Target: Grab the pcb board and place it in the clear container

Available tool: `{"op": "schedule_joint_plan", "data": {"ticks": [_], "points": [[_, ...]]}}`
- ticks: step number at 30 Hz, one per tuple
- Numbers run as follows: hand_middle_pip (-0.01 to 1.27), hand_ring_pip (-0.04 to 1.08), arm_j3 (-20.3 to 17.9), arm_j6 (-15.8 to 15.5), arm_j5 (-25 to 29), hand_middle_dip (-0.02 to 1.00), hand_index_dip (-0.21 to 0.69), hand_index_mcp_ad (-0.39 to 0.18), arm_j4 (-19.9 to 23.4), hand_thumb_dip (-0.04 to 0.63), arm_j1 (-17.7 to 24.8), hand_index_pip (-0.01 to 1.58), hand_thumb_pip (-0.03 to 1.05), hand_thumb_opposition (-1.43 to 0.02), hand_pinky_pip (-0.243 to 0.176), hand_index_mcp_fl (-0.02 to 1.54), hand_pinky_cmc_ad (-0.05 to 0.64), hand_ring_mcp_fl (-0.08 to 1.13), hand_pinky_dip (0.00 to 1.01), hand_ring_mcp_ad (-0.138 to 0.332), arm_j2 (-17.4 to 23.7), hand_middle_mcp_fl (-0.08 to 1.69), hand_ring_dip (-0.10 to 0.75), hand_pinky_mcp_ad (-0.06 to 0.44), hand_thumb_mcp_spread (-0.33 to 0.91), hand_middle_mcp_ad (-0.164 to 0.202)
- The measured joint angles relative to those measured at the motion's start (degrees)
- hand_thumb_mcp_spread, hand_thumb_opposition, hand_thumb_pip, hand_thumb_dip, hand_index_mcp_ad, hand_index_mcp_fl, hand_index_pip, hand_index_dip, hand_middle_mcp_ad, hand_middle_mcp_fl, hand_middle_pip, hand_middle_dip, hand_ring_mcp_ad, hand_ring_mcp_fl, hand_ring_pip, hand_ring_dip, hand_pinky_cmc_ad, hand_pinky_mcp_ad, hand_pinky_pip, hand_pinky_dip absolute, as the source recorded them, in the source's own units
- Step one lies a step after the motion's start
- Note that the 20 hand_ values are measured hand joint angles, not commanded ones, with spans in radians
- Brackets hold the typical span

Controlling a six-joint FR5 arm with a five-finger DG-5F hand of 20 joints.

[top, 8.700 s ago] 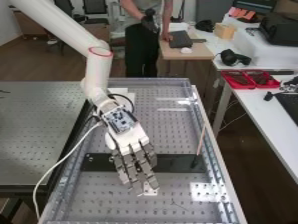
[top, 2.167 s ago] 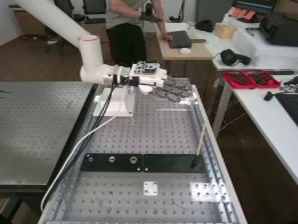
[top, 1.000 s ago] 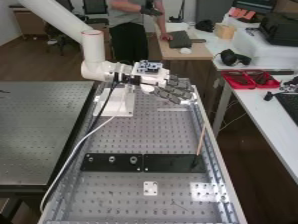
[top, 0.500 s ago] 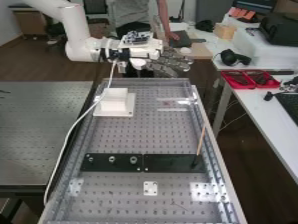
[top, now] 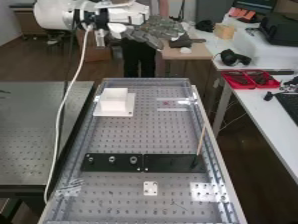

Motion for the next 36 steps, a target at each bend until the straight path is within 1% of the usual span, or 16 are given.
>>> {"op": "schedule_joint_plan", "data": {"ticks": [3, 5, 10, 15, 16, 17, 20, 23, 26, 36], "points": [[0.12, 0.06, 0.7, 0.3, -0.7, 0.13, 0.25, -0.035, -1.1, 0.19, -0.5, 0.21, 0.57, -0.78, -0.14, 0.06, 0.353, 0.0, 0.62, 0.213, -0.3, 0.0, 0.012, 0.201, 0.26, 0.093], [0.12, 0.06, 1.1, 0.5, -1.3, 0.13, 0.244, -0.035, -1.5, 0.19, -0.8, 0.18, 0.57, -0.78, -0.14, 0.05, 0.353, 0.0, 0.62, 0.213, -0.5, 0.01, 0.012, 0.201, 0.26, 0.093], [0.12, 0.06, 2.3, 0.4, -3.2, 0.13, 0.267, -0.035, -2.8, 0.19, -1.7, 0.17, 0.57, -0.78, -0.14, 0.06, 0.353, 0.0, 0.62, 0.213, -1.4, 0.01, 0.012, 0.201, 0.26, 0.089], [0.12, 0.06, 2.6, -0.4, -4.2, 0.13, 0.271, -0.037, -2.4, 0.19, -2.5, 0.14, 0.57, -0.78, -0.14, 0.05, 0.346, 0.0, 0.62, 0.213, -1.5, 0.0, 0.012, 0.195, 0.25, 0.093], [0.12, 0.06, 2.6, -0.5, -4.3, 0.13, 0.271, -0.035, -2.3, 0.19, -2.6, 0.13, 0.57, -0.78, -0.14, 0.06, 0.367, 0.0, 0.62, 0.213, -1.5, 0.0, 0.012, 0.202, 0.26, 0.089], [0.12, 0.06, 2.7, -0.7, -4.6, 0.13, 0.271, -0.035, -2.2, 0.19, -2.8, 0.13, 0.57, -0.78, -0.14, 0.06, 0.367, 0.0, 0.62, 0.213, -1.5, 0.0, 0.012, 0.215, 0.25, 0.089], [0.12, 0.06, 2.8, -0.9, -5.0, 0.13, 0.271, -0.035, -2.3, 0.19, -3.1, 0.13, 0.57, -0.78, -0.14, 0.06, 0.367, 0.0, 0.62, 0.213, -1.5, 0.0, 0.012, 0.211, 0.25, 0.093], [0.12, 0.06, 2.9, -1.1, -5.2, 0.13, 0.271, -0.035, -2.3, 0.188, -3.2, 0.12, 0.57, -0.78, -0.14, 0.06, 0.368, 0.0, 0.62, 0.213, -1.5, 0.01, 0.012, 0.227, 0.25, 0.093], [0.12, 0.06, 2.9, -1.0, -5.5, 0.13, 0.271, -0.035, -2.4, 0.188, -3.4, 0.12, 0.57, -0.78, -0.14, 0.09, 0.367, 0.0, 0.62, 0.213, -1.6, 0.0, 0.012, 0.225, 0.26, 0.093], [0.12, 0.06, 3.0, -1.5, -6.5, 0.13, 0.272, -0.035, -2.5, 0.188, -4.1, 0.12, 0.57, -0.78, -0.14, 0.09, 0.367, 0.0, 0.62, 0.213, -1.4, 0.0, 0.012, 0.227, 0.26, 0.093]]}}
